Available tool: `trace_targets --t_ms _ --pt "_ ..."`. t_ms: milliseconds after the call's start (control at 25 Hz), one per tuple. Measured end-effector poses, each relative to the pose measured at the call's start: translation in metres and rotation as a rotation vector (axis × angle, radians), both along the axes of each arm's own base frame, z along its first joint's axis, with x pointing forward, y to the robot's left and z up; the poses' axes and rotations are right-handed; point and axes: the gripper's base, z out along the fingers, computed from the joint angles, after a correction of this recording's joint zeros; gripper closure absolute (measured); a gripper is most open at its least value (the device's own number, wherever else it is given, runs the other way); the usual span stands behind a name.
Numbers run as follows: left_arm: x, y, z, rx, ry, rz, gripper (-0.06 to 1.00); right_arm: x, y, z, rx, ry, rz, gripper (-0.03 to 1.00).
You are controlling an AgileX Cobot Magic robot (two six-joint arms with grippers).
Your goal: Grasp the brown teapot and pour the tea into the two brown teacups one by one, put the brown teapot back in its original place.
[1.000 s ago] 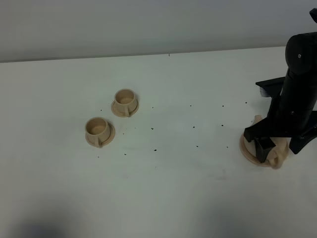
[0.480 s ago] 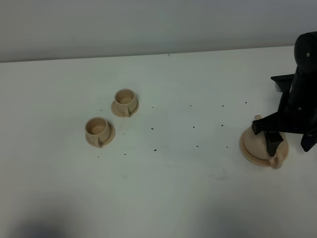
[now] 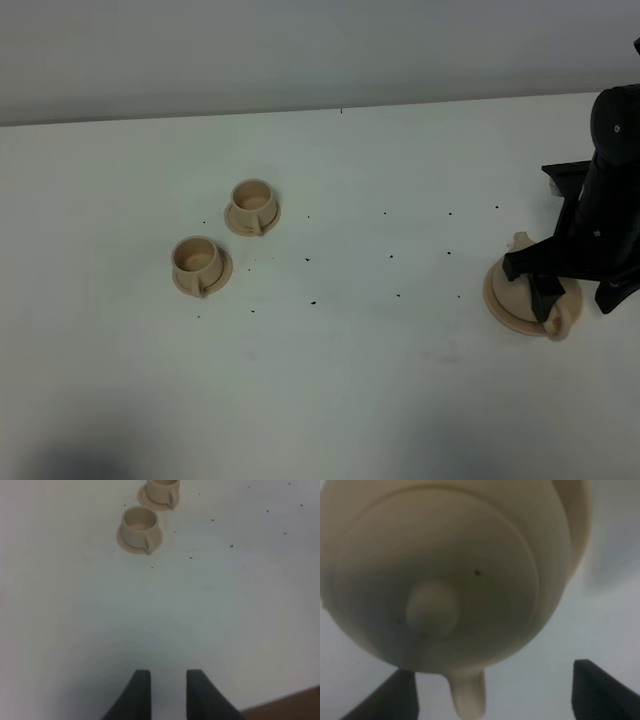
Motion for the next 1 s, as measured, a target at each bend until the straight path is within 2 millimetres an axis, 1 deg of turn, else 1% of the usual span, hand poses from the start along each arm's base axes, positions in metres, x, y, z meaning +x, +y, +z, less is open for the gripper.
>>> trace_targets --t_ms 680,800,1000 --pt "0.0 0.0 0.0 0.0 0.0 0.0 0.72 -0.0007 -0.0004 -0.0015 0.0 0.001 0.024 0.39" --pt "0.0 0.0 0.0 0.0 0.0 0.0 0.72 -0.0007 -0.0004 -0.0015 0.0 0.0 0.03 0.42" --pt "0.0 0.0 0.0 0.0 0.0 0.0 0.72 -0.0008 -0.0001 -0.0015 0.004 0.001 0.028 0.51"
